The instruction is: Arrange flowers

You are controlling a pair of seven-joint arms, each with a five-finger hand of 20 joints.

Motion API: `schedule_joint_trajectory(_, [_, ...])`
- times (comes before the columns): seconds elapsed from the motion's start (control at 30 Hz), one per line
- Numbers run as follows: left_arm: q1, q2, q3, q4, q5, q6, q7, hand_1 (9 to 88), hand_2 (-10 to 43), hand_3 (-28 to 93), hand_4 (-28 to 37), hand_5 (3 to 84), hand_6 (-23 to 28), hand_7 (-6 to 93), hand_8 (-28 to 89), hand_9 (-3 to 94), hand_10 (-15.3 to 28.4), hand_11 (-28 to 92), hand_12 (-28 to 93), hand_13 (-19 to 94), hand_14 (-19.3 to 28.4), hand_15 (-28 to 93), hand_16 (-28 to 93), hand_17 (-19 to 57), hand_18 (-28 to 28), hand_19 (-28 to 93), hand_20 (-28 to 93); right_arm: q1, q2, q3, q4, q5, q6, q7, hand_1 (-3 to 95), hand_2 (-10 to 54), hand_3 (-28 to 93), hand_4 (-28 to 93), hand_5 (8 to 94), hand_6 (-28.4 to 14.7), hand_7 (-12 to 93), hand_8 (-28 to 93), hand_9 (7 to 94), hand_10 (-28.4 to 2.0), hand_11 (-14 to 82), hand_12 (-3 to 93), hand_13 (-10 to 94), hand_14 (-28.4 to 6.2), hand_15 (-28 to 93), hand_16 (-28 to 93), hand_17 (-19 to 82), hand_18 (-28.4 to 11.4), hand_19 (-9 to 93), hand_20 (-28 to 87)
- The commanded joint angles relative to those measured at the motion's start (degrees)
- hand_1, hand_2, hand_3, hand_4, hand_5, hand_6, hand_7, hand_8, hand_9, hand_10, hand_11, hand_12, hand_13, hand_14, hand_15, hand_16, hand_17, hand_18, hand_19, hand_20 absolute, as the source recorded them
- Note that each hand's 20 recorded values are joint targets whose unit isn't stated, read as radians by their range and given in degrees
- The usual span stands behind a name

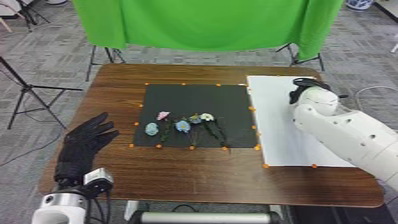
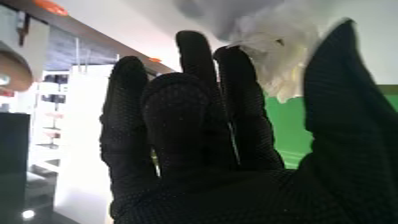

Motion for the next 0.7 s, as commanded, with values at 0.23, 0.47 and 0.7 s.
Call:
schedule_joint_trajectory(0.23, [-0.75,0.32,0.33,0.52,0.64,-1.60,-0.86,26.0,7.8,81,-17.8,41.8,12.7,13.4,-9,36.7,20.5,31,8,29,27.0,58,-12,-7.0,24.4,68,-8,0.15,1.79,-1.04,-0.33,-0.42,4.26,2.65,38.7,-8.8,82,-28,65.8,1.9,26,-11,74.3,-12.1,25.7,15.0,75,-6.7,81,11,31,-21.0,93,9])
schedule_joint_trajectory(0.47, [-1.21,0.22,0.45,0.78,0.70,-2.26,-1.12,26.0,7.7,82,-17.7,41.8,12.6,13.4,-9,36.7,20.2,31,8,29,26.9,58,-12,-7.0,24.4,68,-8,-0.08,1.20,2.49,-1.80,2.88,3.16,0.96,24.1,-9.5,92,-28,45.3,-11.9,20,-14,48.5,-22.9,25.8,14.0,62,-11.3,88,6,22,-24.5,92,11])
schedule_joint_trajectory(0.7, [-1.48,0.34,0.48,0.78,0.93,-2.30,-0.79,26.4,7.4,82,-17.2,41.8,12.6,13.4,-9,36.7,20.3,31,8,29,26.9,58,-12,-7.0,24.4,68,-8,-0.38,-0.59,6.70,-3.03,5.21,0.07,-3.87,20.2,-9.5,93,-22,36.9,-12.7,18,-13,40.9,-24.3,24.6,14.1,57,-14.2,90,3,18,-25.6,90,15])
